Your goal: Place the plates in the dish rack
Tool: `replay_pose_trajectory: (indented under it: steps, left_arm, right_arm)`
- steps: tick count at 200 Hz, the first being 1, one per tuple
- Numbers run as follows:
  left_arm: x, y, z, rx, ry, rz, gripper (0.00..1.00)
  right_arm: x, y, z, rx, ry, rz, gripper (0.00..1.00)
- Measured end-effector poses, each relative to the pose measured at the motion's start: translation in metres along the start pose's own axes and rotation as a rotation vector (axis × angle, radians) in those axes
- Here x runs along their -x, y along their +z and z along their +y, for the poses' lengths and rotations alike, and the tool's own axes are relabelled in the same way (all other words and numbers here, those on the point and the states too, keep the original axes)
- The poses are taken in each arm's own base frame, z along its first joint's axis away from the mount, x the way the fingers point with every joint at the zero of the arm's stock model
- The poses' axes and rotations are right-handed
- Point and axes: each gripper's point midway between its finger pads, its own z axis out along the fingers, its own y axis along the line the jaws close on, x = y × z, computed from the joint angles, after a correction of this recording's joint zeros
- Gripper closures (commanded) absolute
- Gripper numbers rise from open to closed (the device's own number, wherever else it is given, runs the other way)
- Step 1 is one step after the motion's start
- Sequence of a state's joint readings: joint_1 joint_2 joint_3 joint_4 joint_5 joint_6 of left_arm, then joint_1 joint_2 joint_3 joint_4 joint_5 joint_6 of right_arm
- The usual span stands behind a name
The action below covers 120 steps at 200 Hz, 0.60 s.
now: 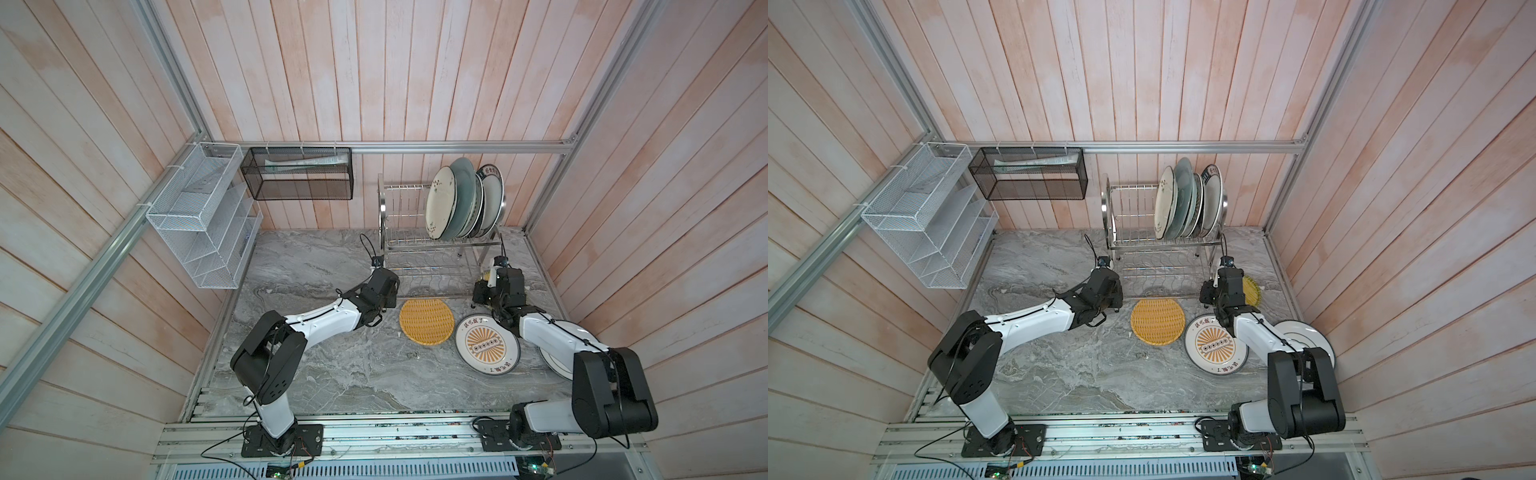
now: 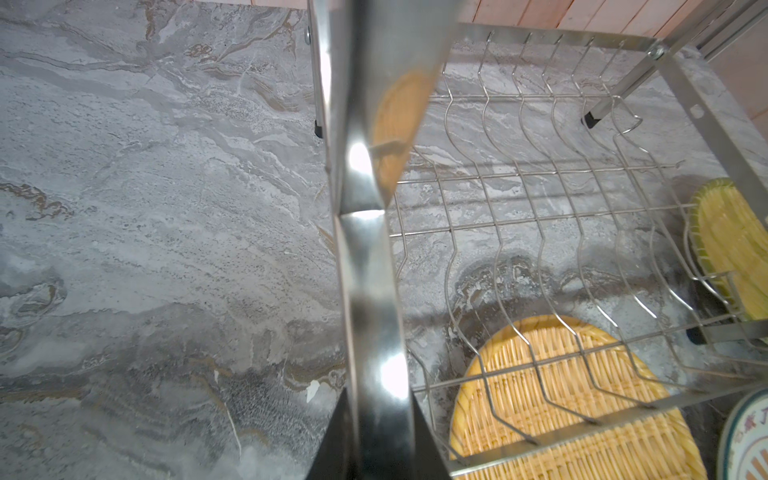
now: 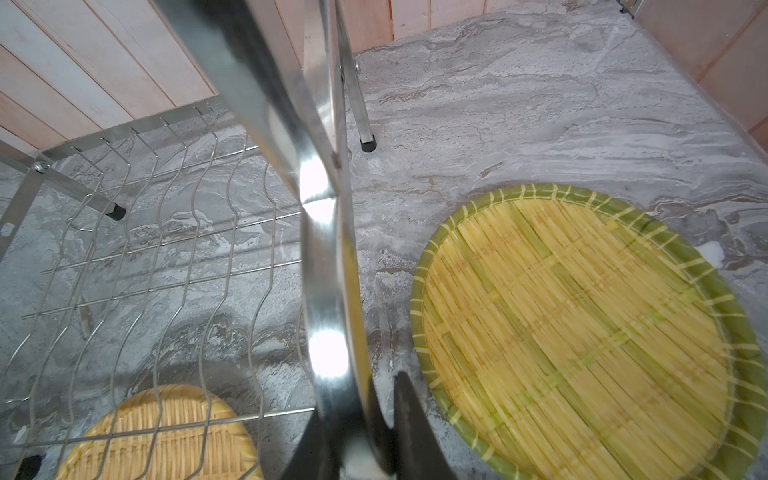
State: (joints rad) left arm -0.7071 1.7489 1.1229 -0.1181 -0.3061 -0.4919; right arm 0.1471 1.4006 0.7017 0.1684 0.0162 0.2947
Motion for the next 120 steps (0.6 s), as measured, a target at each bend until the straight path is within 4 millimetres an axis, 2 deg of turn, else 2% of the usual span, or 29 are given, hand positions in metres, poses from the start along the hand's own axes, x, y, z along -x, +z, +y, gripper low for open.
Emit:
replay_pose_trajectory:
  steps: [55, 120]
  left_arm:
    - [0.001, 0.0, 0.005, 0.021, -0.009, -0.006, 1.0]
    - [0.003, -0.008, 0.041, 0.075, -0.043, -0.002, 1.0]
  right_arm:
    - [0.0, 0.002, 0.007, 0.009, -0.01, -0.004, 1.0]
    - [-0.003, 0.011, 0.042, 0.072, -0.033, 0.015, 1.0]
